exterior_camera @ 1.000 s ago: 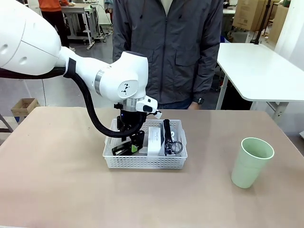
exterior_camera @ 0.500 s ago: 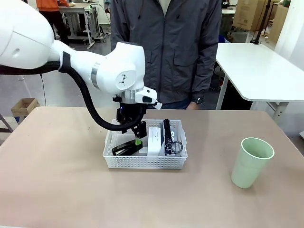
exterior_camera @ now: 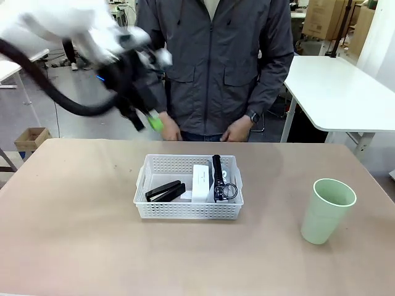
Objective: Efficiently arrange items inside the basket to fit them all.
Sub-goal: Pick up the Stapler and place it inside the Organizing basket.
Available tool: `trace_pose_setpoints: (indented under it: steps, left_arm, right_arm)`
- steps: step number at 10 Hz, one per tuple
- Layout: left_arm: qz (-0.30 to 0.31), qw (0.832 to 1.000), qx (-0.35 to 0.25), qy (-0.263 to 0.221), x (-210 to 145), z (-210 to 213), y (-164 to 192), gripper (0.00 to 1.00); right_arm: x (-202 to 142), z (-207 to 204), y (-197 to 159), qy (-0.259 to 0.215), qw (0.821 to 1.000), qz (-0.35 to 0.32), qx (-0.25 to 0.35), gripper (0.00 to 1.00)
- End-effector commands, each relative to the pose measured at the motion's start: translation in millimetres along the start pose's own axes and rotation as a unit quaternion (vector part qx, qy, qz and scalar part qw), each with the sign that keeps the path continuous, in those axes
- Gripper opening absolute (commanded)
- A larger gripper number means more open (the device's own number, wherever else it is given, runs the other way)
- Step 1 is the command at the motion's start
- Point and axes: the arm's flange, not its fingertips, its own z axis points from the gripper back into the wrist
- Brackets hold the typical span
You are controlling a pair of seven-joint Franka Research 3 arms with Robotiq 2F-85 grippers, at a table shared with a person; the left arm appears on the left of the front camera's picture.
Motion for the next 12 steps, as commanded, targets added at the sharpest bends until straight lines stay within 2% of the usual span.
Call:
trace_pose_setpoints:
  steps: [1, 2, 3, 4, 5, 6, 7, 8, 9, 10, 12]
  left_arm:
    - [0.044, 0.989, -0.065, -0.123, -86, 55, 45, 1.00]
    - [0.079, 0.975, -0.075, -0.195, -124, 80, 60, 1.00]
    - [0.121, 0.951, -0.091, -0.269, -168, 101, 77, 1.00]
    - [0.170, 0.914, -0.097, -0.356, -212, 114, 95, 1.00]
    - [0.186, 0.874, -0.125, -0.432, -258, 120, 114, 1.00]
    - [0.206, 0.837, -0.145, -0.485, -289, 120, 128, 1.00]
    - [0.219, 0.812, -0.162, -0.516, -311, 118, 143, 1.00]
    - [0.230, 0.803, -0.186, -0.518, -322, 116, 160, 1.00]
    - [0.247, 0.816, -0.216, -0.477, -319, 116, 178, 1.00]
    - [0.259, 0.807, -0.168, -0.502, -336, 125, 152, 1.00]
    - [0.259, 0.807, -0.168, -0.502, -336, 125, 152, 1.00]
  right_arm:
    - [-2, 1, 3, 0.005, 1.000, 0.006, 0.001, 1.00]
    - [-2, 1, 3, 0.005, 1.000, 0.006, 0.001, 1.00]
    - [-2, 1, 3, 0.005, 1.000, 0.006, 0.001, 1.00]
    - [-2, 1, 3, 0.005, 1.000, 0.006, 0.001, 1.00]
    - [-2, 1, 3, 0.005, 1.000, 0.006, 0.001, 1.00]
    - [-2, 1, 3, 0.005, 1.000, 0.006, 0.001, 1.00]
    - [-2, 1, 3, 0.005, 1.000, 0.006, 0.001, 1.00]
    - [-2, 1, 3, 0.005, 1.000, 0.006, 0.001, 1.00]
    - [-2, 1, 3, 0.005, 1.000, 0.006, 0.001, 1.00]
    - [-2, 1, 3, 0.005, 1.000, 0.006, 0.001, 1.00]
    - [-2, 1, 3, 0.005, 1.000, 0.006, 0.001, 1.00]
